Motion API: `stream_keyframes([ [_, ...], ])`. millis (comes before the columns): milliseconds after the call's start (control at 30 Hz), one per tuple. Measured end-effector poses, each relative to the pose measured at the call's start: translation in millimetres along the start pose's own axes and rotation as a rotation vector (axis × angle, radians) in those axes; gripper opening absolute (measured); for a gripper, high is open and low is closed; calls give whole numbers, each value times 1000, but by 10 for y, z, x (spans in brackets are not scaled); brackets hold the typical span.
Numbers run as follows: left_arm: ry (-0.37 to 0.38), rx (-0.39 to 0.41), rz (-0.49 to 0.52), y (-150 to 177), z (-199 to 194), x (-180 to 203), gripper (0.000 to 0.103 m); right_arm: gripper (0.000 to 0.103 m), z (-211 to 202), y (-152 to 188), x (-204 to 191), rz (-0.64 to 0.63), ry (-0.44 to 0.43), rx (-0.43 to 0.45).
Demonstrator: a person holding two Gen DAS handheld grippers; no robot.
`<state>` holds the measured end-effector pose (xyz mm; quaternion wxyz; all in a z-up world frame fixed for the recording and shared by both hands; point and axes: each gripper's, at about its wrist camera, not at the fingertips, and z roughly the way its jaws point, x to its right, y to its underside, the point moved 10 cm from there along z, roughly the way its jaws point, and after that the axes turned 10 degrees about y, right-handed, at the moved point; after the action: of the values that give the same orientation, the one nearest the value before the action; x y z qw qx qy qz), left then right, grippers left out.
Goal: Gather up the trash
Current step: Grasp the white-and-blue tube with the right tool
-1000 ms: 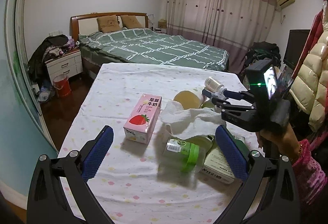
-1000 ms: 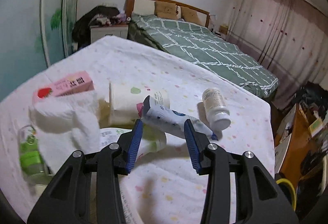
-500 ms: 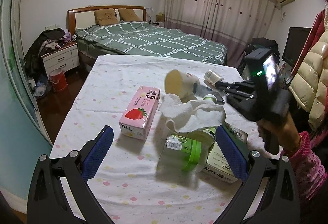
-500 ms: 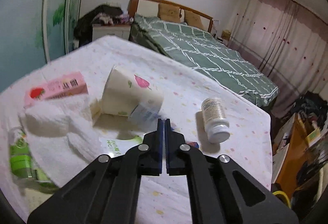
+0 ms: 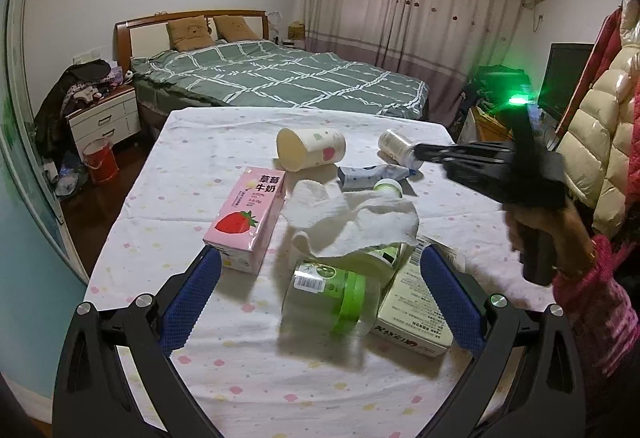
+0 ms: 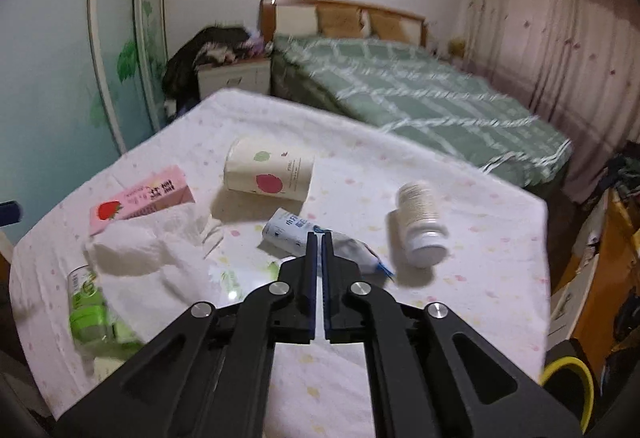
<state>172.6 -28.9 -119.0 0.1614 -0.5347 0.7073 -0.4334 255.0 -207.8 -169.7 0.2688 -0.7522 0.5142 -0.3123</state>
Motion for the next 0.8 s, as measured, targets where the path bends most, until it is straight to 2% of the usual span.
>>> stream_keyframes([
  [67, -3, 5, -6, -10, -29, -30, 98, 22, 188, -27, 51, 7, 33, -31],
  [167, -10, 12, -13, -31, -70, -96, 98, 37, 310, -34, 140, 41, 33, -51],
  [333, -7, 6, -17, -50, -34, -176, 98, 40, 461, -93, -39, -95, -28, -100],
  [433, -5, 7, -31, -57, -15, -227, 98, 40, 589, -102, -175, -200, -74, -172],
  [567, -15, -4, -51, -63, 56, -327, 98, 41, 769, -54, -316, -327, -77, -252],
  [600, -16, -7, -54, -62, 71, -346, 98, 42, 812, -39, -345, -358, -77, -272],
  [667, -17, -12, -58, -67, 95, -364, 98, 51, 889, -18, -398, -426, -72, -300],
  [800, -16, -17, -64, -76, 150, -397, 98, 54, 962, 10, -459, -506, -97, -349],
])
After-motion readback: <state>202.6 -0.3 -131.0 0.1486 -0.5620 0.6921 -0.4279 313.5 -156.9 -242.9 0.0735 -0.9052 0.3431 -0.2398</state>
